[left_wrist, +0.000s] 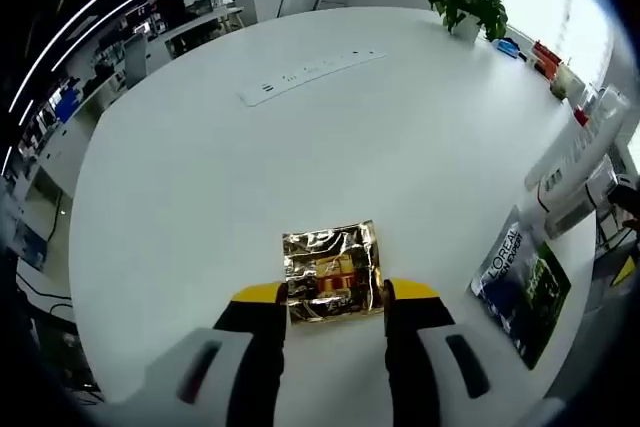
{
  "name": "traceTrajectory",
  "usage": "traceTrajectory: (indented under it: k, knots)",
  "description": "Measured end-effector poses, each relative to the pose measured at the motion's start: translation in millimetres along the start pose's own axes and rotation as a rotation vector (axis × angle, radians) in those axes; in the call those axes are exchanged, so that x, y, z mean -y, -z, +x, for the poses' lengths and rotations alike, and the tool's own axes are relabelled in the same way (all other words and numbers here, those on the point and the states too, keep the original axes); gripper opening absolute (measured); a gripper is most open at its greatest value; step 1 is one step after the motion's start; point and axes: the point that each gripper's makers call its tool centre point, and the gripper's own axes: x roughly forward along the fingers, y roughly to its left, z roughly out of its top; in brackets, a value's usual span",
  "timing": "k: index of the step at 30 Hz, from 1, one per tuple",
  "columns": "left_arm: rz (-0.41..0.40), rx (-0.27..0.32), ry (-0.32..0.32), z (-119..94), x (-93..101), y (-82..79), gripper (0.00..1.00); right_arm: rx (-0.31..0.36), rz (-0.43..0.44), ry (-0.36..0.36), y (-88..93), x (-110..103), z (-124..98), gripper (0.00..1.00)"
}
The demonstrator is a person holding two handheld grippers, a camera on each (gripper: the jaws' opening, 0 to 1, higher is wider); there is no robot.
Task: Arrange the skincare products in the storage area until every visible bottle or jar stands upright without overlapping.
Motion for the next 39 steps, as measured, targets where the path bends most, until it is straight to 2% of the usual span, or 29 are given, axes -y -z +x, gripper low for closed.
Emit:
traceTrajectory:
  k: [3,11,23,39]
  knots:
    - [0.019,0.004,0.010,-5.8,8.3,1.9,0.41,0.005,0.000,-0.002,-0.6,-0.1,0.5,0.97]
    - [0.067,0.018,0.030,-12.8,13.3,1.0,0.40,0.018,0.003,-0.007,-3.4,-1.4,0.0,0.96]
    - [0.135,0.068,0.059,-46.5,33.8,-4.9,0.40,0.030,-0.010,-0.024,-4.5,-3.9,1.4,0.96]
    - [0.215,0.104,0.100,-73.1,59.0,5.9,0.39,0.046,-0.026,-0.041,-9.3,-9.5,-0.5,0.93]
